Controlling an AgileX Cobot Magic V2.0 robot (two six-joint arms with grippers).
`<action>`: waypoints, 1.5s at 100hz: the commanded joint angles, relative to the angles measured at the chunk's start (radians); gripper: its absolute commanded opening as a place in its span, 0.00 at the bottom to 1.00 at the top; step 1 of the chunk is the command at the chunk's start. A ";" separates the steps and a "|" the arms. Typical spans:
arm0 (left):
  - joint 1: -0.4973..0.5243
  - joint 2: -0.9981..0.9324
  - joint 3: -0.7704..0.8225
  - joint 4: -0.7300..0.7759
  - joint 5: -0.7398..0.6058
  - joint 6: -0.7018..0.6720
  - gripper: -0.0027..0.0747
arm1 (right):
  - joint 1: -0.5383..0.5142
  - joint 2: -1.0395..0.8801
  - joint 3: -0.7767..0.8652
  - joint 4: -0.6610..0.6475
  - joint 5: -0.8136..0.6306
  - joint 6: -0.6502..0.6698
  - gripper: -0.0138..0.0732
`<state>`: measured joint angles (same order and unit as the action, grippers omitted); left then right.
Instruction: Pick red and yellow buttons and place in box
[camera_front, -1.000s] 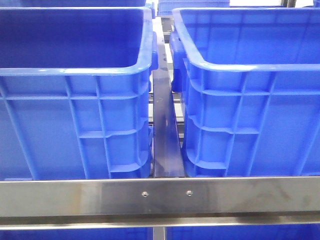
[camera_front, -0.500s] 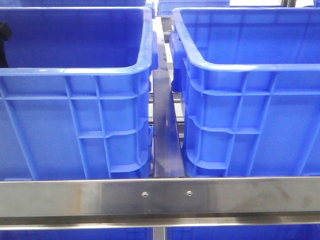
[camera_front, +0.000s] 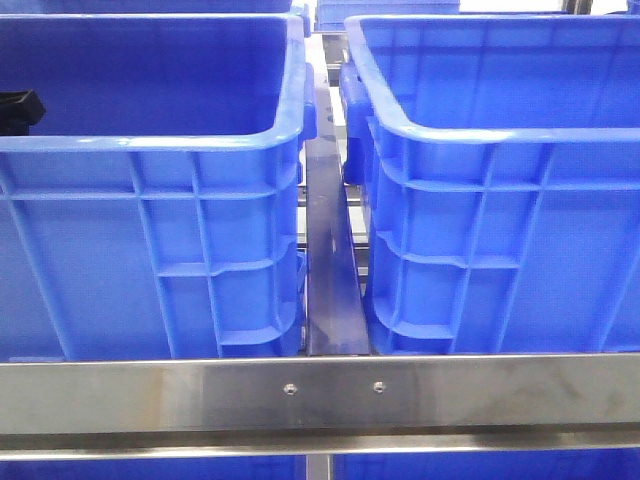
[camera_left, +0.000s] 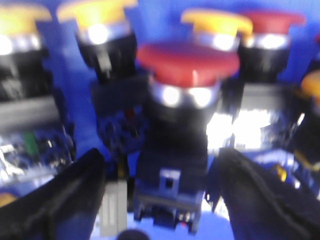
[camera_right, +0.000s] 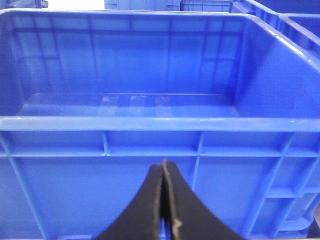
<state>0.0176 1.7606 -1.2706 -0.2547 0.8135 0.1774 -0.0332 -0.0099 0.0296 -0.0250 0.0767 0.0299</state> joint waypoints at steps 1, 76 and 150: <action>0.002 -0.042 -0.036 -0.027 -0.041 0.000 0.60 | -0.002 -0.024 -0.017 -0.011 -0.087 -0.006 0.08; 0.002 -0.211 -0.036 -0.226 -0.043 0.211 0.24 | -0.002 -0.024 -0.017 -0.011 -0.087 -0.006 0.08; -0.472 -0.376 -0.034 -0.288 -0.027 0.211 0.24 | -0.002 -0.024 -0.017 -0.011 -0.087 -0.006 0.08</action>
<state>-0.3809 1.4234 -1.2761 -0.4973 0.8454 0.3874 -0.0332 -0.0099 0.0296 -0.0250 0.0767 0.0299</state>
